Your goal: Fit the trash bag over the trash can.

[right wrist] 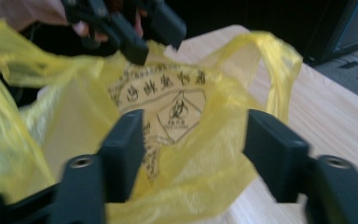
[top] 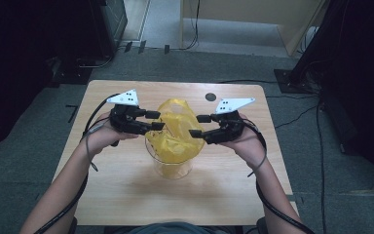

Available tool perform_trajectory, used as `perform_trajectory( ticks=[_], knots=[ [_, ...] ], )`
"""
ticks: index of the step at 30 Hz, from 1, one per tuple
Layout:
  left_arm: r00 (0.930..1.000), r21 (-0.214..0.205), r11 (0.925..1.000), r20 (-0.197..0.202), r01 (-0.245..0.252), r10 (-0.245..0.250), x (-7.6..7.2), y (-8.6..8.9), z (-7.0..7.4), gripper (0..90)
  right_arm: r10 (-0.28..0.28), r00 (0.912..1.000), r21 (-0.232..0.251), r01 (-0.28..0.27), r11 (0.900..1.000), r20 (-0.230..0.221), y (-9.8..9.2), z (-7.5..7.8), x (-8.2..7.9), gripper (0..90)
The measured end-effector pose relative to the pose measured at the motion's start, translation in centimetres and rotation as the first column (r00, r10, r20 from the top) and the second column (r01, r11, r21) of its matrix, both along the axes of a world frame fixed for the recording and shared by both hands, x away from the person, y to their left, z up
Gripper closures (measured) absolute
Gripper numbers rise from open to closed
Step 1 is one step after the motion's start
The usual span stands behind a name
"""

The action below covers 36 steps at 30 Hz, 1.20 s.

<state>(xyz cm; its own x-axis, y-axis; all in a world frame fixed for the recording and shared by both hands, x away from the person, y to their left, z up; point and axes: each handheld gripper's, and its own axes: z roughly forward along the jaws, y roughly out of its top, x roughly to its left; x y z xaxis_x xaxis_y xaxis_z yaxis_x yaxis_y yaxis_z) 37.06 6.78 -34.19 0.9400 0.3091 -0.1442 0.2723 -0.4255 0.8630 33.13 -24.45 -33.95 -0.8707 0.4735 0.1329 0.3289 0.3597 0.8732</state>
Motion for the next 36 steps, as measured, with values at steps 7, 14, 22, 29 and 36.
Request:
perform_trajectory(
  ticks=[7,14,22,29,36],
  knots=[
    [0.9931,0.053,0.9944,-0.079,0.091,-0.087,-1.4,-1.4,-0.3,61.3,0.113,0.9928,-0.004,-0.113,0.9936,-0.041,2.4,0.1,-1.1,53.9],
    [0.9976,0.136,0.9883,-0.01,0.069,-0.068,-5.2,0.7,-2.4,51.5,0.1,0.9935,-0.128,-0.106,0.9861,-0.055,2.9,-2.0,-3.5,34.5],
    [0.9969,0.086,0.9945,0.056,-0.059,0.054,-7.5,1.9,-3.5,44.1,0.03,0.9995,-0.186,-0.03,0.9822,-0.001,2.5,-2.3,-5.5,30.2],
    [0.9951,0.101,0.9922,0.074,-0.072,0.065,-8.9,2.2,-3.0,43.6,-0.007,1.0,-0.181,0.006,0.9834,-0.002,1.8,-2.3,-6.9,28.4],
    [0.9949,0.096,0.9929,0.079,-0.07,0.063,-10.2,2.8,-3.2,42.1,-0.001,0.9993,-0.202,-0.006,0.9793,-0.038,2.0,-3.4,-7.5,25.6]
  ],
)
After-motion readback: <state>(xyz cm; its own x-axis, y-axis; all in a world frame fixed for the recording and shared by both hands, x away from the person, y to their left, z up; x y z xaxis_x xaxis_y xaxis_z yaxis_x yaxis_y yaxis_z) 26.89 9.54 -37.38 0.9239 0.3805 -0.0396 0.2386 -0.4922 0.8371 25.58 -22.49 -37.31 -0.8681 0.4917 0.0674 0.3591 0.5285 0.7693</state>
